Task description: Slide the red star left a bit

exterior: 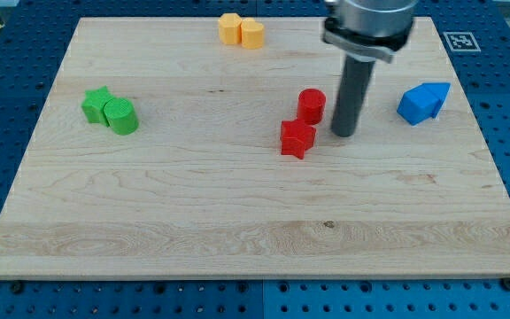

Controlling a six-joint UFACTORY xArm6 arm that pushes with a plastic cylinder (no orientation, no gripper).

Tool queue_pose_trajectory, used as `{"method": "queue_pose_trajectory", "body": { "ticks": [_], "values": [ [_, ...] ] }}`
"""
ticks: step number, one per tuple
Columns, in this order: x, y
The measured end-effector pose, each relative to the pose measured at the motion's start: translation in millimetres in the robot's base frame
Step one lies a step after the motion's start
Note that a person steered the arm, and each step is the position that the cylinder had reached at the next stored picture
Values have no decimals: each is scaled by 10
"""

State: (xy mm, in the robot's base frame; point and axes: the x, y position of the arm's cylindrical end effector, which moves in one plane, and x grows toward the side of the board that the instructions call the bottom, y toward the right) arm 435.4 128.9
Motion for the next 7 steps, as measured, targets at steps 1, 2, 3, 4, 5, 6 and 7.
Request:
{"method": "queue_pose_trajectory", "body": {
  "ticks": [1,2,3,4,5,6,7],
  "values": [
    [-11,237],
    [-113,225],
    [-200,139],
    [-285,88],
    [-371,33],
    [-371,33],
    [-371,-79]
  ]
}}
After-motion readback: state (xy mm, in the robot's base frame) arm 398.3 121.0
